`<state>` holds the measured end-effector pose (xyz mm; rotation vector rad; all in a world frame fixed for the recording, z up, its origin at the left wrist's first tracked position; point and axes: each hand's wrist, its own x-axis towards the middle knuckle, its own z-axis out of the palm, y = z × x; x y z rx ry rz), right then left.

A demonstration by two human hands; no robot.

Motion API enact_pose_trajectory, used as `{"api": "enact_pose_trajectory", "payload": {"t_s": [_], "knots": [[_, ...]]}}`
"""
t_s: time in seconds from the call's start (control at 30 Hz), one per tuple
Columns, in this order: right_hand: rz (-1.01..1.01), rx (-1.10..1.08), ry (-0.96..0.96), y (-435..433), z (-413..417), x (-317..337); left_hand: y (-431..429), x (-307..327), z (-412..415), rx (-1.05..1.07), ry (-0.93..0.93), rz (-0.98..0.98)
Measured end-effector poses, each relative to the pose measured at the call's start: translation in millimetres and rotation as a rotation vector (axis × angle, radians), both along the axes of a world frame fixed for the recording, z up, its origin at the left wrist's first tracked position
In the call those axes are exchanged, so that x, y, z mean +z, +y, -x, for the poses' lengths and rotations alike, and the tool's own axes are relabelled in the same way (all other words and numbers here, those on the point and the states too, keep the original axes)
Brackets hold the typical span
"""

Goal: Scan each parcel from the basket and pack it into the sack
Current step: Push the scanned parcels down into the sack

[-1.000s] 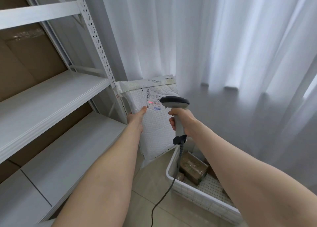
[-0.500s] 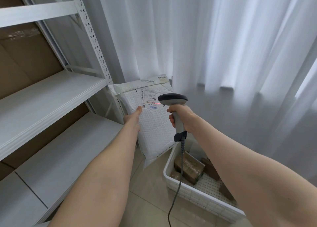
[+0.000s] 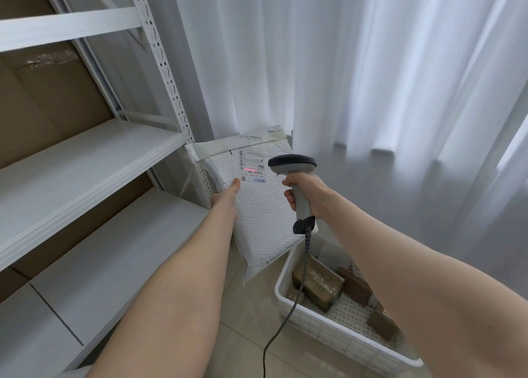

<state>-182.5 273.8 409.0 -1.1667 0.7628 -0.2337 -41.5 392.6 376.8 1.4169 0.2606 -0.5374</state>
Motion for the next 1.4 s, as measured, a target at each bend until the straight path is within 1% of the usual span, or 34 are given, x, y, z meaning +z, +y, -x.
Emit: {"api": "enact_pose_trajectory", "payload": {"t_s": [0.37, 0.93, 1.13, 1.3, 1.4], "knots": [[0.029, 0.019, 0.025, 3.0, -0.1, 2.6, 1.9, -1.5, -0.6, -0.007, 0.009, 0.003], [-0.001, 0.033, 0.049, 18.5, -3.9, 4.4, 12.4, -9.8, -10.6, -0.019, 0.025, 0.006], [-0.029, -0.012, 0.018, 31.5, -9.7, -6.1, 25.5, -18.8, -17.3, -0.042, 0.032, 0.032], [-0.046, -0.078, 0.053, 45.0, -10.2, -21.6, 53.0, -26.1, -25.6, -0.044, -0.039, -0.007], [-0.112, -0.134, 0.067, 60.4, -8.5, -35.3, 83.6, -29.7, -26.7, -0.015, -0.117, -0.082]]}}
